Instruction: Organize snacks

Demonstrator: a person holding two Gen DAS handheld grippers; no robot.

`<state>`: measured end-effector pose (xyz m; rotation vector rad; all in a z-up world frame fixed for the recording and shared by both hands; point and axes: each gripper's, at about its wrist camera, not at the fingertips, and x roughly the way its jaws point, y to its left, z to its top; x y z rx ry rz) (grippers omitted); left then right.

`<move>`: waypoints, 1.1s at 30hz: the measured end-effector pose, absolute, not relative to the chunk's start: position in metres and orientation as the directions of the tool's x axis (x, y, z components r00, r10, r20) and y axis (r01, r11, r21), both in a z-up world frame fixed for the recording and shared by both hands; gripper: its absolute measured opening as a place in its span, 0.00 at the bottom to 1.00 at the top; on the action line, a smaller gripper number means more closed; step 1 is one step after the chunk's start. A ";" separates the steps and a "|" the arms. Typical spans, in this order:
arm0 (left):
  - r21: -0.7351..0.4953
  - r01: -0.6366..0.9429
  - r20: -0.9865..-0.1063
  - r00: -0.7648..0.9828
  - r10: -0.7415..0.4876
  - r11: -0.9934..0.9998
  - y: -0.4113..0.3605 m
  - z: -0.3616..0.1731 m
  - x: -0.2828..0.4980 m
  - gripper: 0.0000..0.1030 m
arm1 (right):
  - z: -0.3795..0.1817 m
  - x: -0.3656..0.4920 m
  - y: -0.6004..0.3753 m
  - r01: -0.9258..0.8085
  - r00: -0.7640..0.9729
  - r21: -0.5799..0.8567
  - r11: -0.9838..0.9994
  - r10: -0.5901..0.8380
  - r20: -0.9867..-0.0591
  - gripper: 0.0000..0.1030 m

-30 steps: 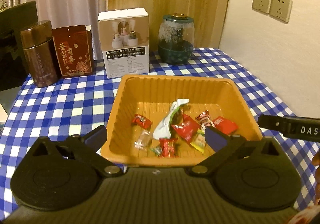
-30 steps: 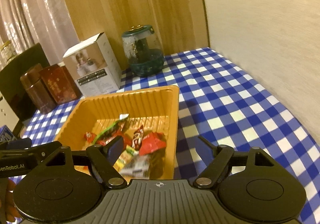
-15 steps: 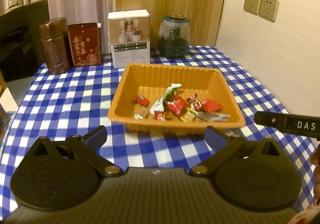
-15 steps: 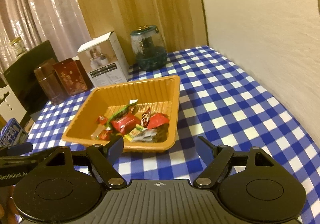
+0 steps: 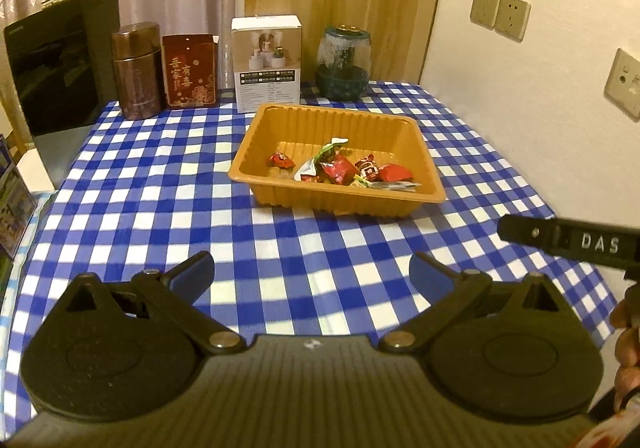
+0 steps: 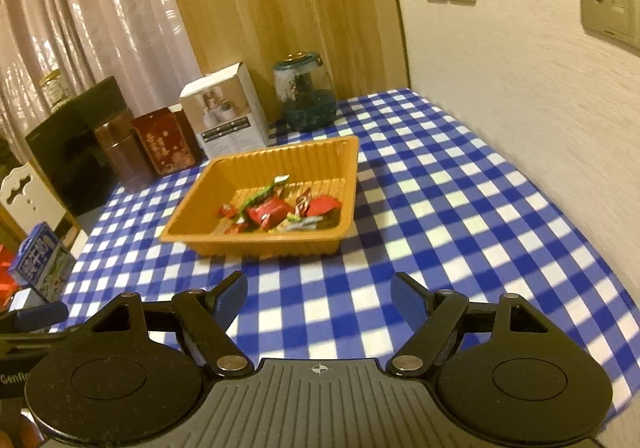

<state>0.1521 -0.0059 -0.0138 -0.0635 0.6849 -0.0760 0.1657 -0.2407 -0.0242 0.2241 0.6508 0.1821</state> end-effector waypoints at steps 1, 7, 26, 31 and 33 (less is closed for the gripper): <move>-0.082 0.050 -0.627 0.774 -0.090 0.995 -0.007 -0.011 0.146 1.00 | -0.022 0.159 -0.241 -0.099 0.783 0.262 0.960 0.237 -0.576 0.76; -0.087 0.034 -0.592 0.802 -0.079 0.996 -0.013 0.007 0.105 1.00 | -0.005 0.118 -0.243 -0.101 0.782 0.252 0.963 0.233 -0.578 0.76; -0.084 0.005 -0.572 0.818 -0.053 0.996 -0.023 0.034 0.021 1.00 | 0.019 0.028 -0.246 -0.137 0.788 0.216 0.967 0.238 -0.567 0.76; -0.081 0.001 -0.575 0.817 -0.047 0.997 -0.019 0.032 0.008 1.00 | 0.020 0.015 -0.243 -0.149 0.787 0.176 0.973 0.224 -0.575 0.76; -0.075 -0.005 -0.577 0.816 -0.040 0.997 -0.019 0.030 0.003 1.00 | 0.019 0.012 -0.242 -0.157 0.782 0.172 0.973 0.229 -0.579 0.76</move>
